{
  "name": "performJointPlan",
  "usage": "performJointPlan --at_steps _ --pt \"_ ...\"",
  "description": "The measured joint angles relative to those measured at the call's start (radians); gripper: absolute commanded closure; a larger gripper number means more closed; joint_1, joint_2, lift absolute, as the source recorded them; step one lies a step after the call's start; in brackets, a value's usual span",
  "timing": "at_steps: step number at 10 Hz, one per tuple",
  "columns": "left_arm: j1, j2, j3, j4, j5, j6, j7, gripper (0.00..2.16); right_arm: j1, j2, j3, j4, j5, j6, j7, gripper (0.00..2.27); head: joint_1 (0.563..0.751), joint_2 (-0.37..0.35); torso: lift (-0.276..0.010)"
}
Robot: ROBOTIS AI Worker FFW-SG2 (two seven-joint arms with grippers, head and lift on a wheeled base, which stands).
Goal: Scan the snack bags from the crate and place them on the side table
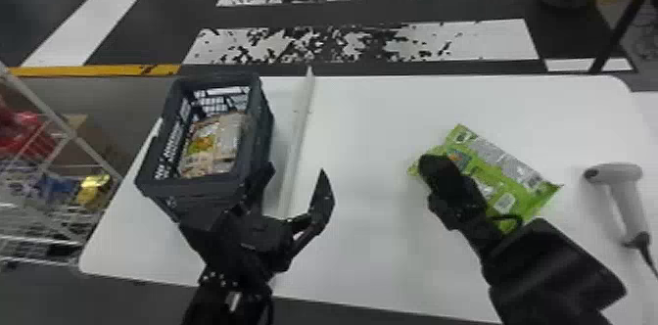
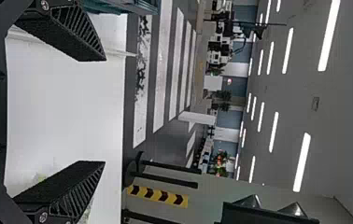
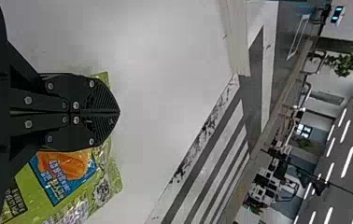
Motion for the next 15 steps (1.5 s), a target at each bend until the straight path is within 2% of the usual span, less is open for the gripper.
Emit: performJointPlan --at_steps 1,2,5,8,12,15 --pt "0.001 0.0 0.001 0.0 0.0 -0.002 0.0 0.09 -0.003 0.001 0.003 0.003 0.011 0.032 -0.051 2.26 0.695 0.116 -0.081" --pt "0.002 0.0 0.001 0.0 0.0 -0.002 0.0 0.09 0.01 -0.004 0.001 -0.017 0.015 0.056 -0.061 2.26 0.695 0.111 -0.081" --pt "0.003 0.0 -0.003 0.001 0.0 -0.004 0.0 0.09 0.061 -0.015 0.004 -0.089 0.017 0.062 -0.042 2.26 0.695 0.122 -0.081" --pt "0.013 0.0 -0.002 -0.001 0.0 -0.018 0.0 0.09 0.028 -0.008 0.002 -0.068 0.017 0.076 -0.081 2.26 0.695 0.114 -0.081" --pt "0.018 0.0 -0.002 -0.003 0.0 -0.024 0.0 0.09 -0.009 -0.006 -0.018 -0.037 0.017 0.17 -0.186 2.26 0.695 0.055 -0.081" --pt "0.019 0.001 -0.001 -0.003 0.0 -0.024 0.0 0.09 0.082 -0.021 -0.034 -0.167 0.013 0.16 -0.184 2.26 0.695 0.059 -0.081"
